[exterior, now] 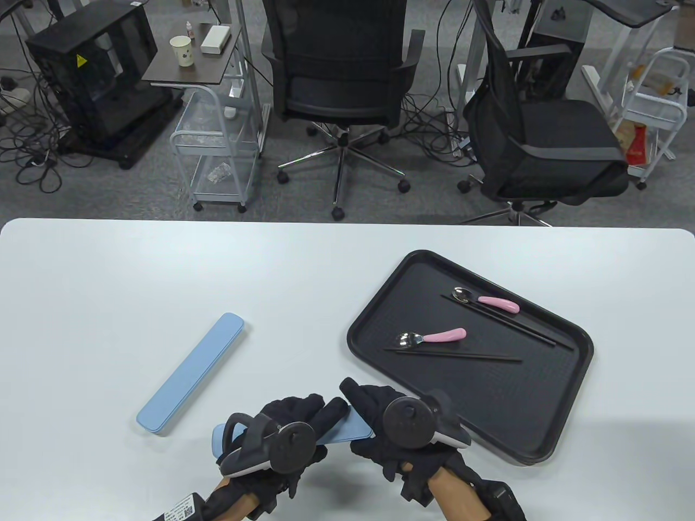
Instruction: Slide to open lunch boxes and place utensils
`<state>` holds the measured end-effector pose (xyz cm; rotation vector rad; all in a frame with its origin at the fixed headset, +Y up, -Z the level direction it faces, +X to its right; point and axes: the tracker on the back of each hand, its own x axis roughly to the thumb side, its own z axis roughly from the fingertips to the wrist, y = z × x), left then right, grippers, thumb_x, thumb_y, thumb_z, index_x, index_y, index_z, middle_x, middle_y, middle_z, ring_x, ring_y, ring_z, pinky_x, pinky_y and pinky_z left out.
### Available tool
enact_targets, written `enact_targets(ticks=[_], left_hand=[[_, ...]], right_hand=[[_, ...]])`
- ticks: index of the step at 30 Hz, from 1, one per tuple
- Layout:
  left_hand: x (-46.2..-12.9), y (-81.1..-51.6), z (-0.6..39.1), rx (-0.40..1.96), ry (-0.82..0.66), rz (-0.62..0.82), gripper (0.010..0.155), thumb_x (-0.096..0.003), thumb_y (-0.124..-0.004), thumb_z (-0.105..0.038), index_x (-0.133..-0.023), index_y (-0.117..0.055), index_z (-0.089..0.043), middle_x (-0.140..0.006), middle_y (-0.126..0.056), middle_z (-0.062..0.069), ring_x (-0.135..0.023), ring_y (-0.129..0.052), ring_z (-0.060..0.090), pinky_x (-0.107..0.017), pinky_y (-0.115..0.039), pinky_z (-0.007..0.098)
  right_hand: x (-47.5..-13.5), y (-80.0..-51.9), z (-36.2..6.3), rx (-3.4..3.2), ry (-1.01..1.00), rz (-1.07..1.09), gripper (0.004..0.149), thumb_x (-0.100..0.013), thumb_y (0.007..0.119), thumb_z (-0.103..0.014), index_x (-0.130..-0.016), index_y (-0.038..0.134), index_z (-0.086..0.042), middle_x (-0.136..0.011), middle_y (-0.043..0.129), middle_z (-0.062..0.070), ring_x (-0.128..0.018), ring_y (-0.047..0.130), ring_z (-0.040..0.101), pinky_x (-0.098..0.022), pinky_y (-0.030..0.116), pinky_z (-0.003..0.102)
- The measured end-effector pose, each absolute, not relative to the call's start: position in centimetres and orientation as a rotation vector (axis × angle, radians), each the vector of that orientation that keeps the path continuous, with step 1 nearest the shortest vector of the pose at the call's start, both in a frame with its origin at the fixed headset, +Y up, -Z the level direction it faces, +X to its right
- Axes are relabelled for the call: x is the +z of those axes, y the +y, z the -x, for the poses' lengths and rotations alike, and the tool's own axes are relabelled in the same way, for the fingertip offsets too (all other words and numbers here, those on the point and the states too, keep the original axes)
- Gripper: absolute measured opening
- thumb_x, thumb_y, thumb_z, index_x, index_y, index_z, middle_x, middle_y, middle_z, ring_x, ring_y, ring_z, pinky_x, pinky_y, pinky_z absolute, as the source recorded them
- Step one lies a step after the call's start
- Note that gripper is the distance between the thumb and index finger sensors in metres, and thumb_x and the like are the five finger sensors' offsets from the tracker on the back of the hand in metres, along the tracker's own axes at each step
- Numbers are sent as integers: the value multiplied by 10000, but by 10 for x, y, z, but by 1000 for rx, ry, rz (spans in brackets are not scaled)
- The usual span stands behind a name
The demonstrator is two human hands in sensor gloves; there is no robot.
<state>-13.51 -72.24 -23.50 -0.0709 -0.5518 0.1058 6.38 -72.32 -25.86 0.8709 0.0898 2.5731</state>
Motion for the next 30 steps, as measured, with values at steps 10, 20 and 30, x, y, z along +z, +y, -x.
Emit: enact_targets(ticks=[10,20,30], left_hand=[[-240,-717,142,152,-554,95,789,-381,-857,-488,-1019,-394,-508,-1083,-580,-2,-928,-739,301,-680,-600,611],[-250,-719,163,125,-479,135,848,-372,-894,-451,-1040,-372,-423,-1081,-584,-24,-941,-729,296,-694,-571,617],[-265,-723,187,108,-370,149,853,-375,-912,-416,-1041,-379,-403,-1082,-542,-31,-968,-671,284,-723,-505,620]], right_hand=[[-260,-714,-67,2581,84,-878,894,-376,970,-398,-1062,412,-267,-1002,611,99,-906,754,338,-708,560,604],[-270,-715,-93,2616,125,-766,836,-388,971,-362,-1051,469,-281,-1012,590,106,-915,728,358,-706,548,614],[-282,-716,-128,2651,95,-621,771,-413,950,-329,-1041,504,-301,-1049,532,108,-963,667,377,-713,530,614]])
